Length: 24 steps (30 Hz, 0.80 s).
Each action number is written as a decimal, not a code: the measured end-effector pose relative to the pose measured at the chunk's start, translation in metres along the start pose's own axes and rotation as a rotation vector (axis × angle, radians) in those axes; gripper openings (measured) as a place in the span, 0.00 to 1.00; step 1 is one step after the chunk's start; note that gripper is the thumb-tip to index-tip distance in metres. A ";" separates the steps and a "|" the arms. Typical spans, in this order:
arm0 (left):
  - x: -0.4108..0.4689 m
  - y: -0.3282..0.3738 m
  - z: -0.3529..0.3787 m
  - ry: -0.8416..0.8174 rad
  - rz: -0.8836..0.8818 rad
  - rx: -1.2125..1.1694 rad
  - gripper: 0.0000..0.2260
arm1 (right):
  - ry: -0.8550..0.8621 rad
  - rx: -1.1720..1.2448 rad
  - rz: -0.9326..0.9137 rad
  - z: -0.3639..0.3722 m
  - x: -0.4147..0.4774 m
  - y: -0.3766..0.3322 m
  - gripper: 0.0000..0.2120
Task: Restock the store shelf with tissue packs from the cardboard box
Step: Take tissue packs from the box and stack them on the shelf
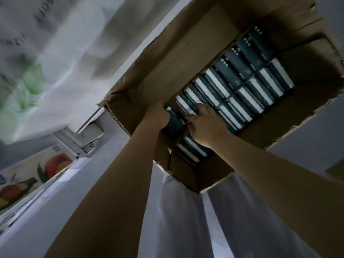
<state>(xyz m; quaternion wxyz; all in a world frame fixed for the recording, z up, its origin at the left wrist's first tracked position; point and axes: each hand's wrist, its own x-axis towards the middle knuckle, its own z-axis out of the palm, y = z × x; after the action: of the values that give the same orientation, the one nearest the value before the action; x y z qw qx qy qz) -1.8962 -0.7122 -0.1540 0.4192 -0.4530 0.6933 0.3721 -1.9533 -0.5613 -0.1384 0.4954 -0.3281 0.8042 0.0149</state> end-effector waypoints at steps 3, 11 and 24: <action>0.028 -0.001 0.020 -0.036 0.008 0.025 0.25 | -0.038 -0.078 -0.033 0.014 0.017 0.013 0.23; 0.067 -0.017 0.052 -0.054 -0.073 0.205 0.30 | -0.129 -0.375 -0.117 0.032 0.035 0.037 0.27; -0.032 -0.011 0.007 0.027 0.006 -0.188 0.26 | 0.292 0.135 -0.153 -0.003 -0.020 0.034 0.13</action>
<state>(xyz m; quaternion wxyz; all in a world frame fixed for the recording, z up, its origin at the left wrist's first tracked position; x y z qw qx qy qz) -1.8765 -0.6997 -0.1286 0.3643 -0.4931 0.6623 0.4307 -1.9679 -0.5258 -0.1308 0.3938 -0.3528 0.8396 -0.1247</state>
